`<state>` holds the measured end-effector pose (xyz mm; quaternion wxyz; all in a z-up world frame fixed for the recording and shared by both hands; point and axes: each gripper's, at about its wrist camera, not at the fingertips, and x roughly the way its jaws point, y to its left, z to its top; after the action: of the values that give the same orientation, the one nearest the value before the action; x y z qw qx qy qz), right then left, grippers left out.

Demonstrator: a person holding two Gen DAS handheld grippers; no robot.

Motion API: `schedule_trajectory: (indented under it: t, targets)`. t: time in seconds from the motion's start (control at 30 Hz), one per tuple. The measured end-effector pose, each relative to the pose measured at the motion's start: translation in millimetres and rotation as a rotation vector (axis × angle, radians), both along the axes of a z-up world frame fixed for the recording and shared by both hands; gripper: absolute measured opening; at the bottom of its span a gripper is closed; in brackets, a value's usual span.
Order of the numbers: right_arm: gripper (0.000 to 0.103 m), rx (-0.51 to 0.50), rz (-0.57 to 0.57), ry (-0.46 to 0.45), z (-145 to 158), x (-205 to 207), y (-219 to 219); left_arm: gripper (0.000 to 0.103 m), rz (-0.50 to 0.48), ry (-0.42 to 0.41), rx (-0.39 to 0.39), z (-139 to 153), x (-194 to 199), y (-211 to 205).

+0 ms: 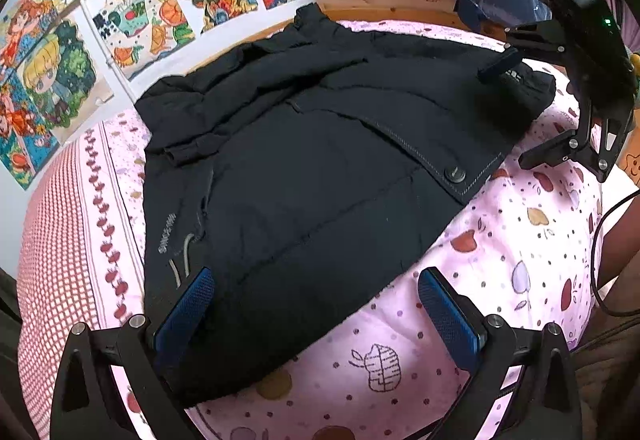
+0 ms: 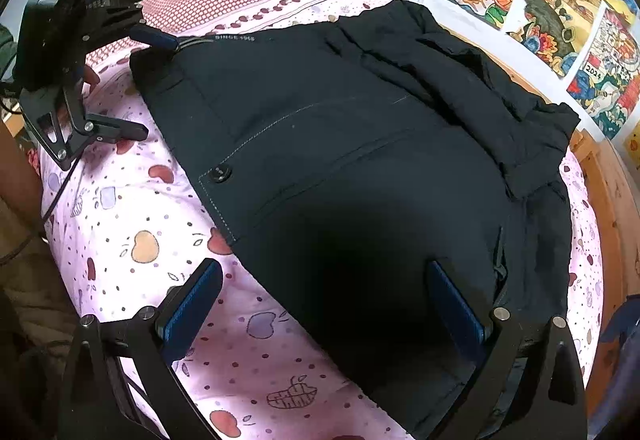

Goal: Fold large clothes

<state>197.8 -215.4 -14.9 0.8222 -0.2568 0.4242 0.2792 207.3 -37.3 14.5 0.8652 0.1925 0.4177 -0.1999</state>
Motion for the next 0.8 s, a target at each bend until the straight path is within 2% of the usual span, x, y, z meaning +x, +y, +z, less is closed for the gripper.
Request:
schedule_trajectory:
  t: [0.17,0.43,0.8]
  targets:
    - [0.1,-0.05,0.017,-0.005,-5.8,-5.7,1.1,0.103,0.018,0.042,0.011,-10.2,-0.6,0.5]
    - [0.1,-0.165,0.056,-0.056,-14.3,-17.5,10.0,0.103,0.022,0.036,0.005,-11.6,-1.2,-0.6]
    - [0.1,-0.177,0.039,-0.056,-15.5,-12.6,10.0,0.103,0.023,0.034,0.009,-14.6,-0.9,-1.9]
